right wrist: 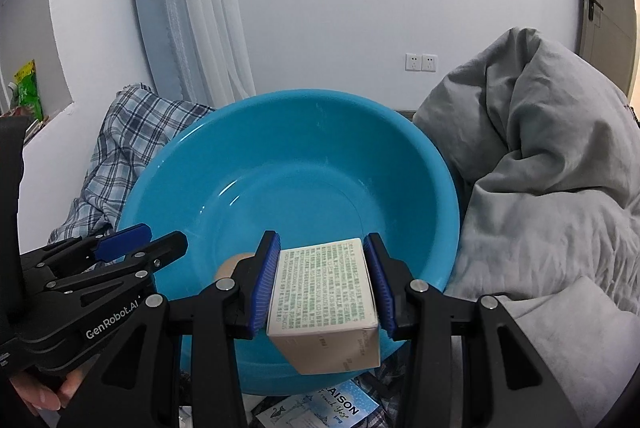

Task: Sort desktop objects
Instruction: 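Lower the cream box into the basin and open the right tool, then raise both open tools away from the blue basin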

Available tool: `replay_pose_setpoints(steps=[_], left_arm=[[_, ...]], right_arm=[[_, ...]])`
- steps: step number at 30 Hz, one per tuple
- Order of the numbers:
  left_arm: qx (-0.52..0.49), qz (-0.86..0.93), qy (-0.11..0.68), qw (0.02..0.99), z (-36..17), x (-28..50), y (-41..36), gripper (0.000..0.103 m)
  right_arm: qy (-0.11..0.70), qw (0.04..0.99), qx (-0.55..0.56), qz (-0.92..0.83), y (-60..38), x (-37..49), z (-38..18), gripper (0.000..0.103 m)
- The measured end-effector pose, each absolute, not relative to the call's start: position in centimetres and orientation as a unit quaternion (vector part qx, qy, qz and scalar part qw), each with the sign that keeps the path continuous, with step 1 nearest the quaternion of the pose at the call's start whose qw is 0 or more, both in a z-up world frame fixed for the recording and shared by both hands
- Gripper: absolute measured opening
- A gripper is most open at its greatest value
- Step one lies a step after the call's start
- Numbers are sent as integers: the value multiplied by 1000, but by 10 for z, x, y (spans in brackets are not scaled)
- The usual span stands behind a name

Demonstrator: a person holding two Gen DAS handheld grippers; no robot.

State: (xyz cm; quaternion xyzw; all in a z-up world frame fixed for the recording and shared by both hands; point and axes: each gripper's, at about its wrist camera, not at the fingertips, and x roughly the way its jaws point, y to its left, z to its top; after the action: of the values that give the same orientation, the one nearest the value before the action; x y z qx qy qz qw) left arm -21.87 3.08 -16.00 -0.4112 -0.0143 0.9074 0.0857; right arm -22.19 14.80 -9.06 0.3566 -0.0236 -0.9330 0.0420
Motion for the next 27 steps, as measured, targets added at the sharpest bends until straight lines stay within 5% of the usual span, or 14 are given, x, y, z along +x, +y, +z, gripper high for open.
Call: replay_pose_setpoints(steps=[7, 12, 15, 18, 21, 27], left_arm=[[-410, 908, -12, 89, -159, -217, 33, 43], [-394, 914, -23, 91, -152, -214, 31, 44], [-383, 920, -16, 79, -148, -212, 31, 67], [-371, 926, -13, 74, -145, -209, 30, 69], [-367, 927, -22, 74, -143, -209, 27, 82], [-340, 938, -20, 66, -131, -203, 25, 84]], right_arm=[[-23, 43, 365, -930, 148, -225, -96, 43], [-20, 34, 356, -934, 148, -224, -94, 60], [-12, 29, 352, -936, 148, -224, -92, 61], [-15, 26, 353, -935, 151, -225, -93, 61], [-20, 25, 354, -935, 153, -225, -93, 64], [-16, 11, 345, -938, 156, -223, -88, 66]])
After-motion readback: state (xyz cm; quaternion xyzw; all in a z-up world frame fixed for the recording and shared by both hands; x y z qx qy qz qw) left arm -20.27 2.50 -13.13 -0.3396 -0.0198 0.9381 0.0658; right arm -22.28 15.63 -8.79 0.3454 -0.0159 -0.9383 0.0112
